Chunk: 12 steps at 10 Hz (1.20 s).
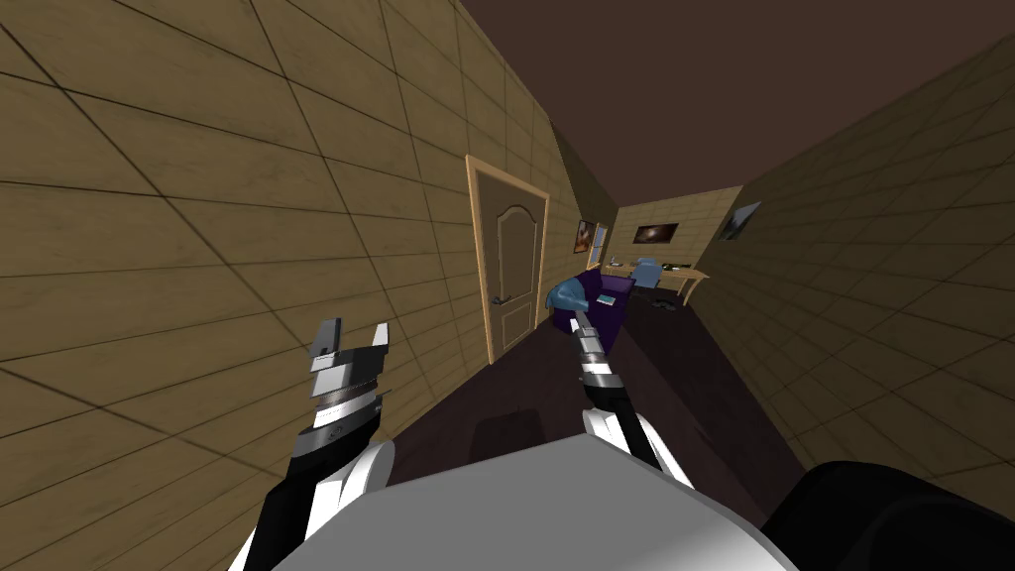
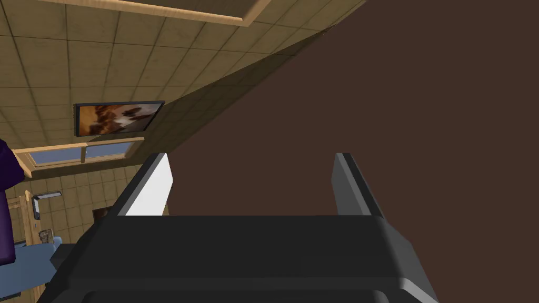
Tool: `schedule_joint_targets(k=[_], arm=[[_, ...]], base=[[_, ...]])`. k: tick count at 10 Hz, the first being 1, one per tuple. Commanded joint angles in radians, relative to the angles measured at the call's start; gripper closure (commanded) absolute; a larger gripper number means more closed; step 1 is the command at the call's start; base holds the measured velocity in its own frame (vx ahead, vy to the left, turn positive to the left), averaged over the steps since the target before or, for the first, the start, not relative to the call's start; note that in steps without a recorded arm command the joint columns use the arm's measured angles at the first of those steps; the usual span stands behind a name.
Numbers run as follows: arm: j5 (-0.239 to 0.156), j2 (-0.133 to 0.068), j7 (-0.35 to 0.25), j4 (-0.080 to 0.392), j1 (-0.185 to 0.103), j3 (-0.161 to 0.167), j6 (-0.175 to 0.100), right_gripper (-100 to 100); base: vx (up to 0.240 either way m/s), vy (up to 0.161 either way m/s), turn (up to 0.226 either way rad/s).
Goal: Pull the door open
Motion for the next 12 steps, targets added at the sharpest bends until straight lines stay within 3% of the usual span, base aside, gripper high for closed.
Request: schedule_joint_targets(k=[1,11,12], arm=[[0.004,-0.015,-0.016,0.042,-0.017,0.002,-0.011,-100],[0.030,-0.094,-0.114,0.291,-0.121,0.017,-0.081,-100],[0.030,-0.094,-0.114,0.296,-0.121,0.017,-0.081,-100]], base=[[0.026,0.005,0.100],[0.093,-0.008,0.063],[0.060,-0.012,0.025]])
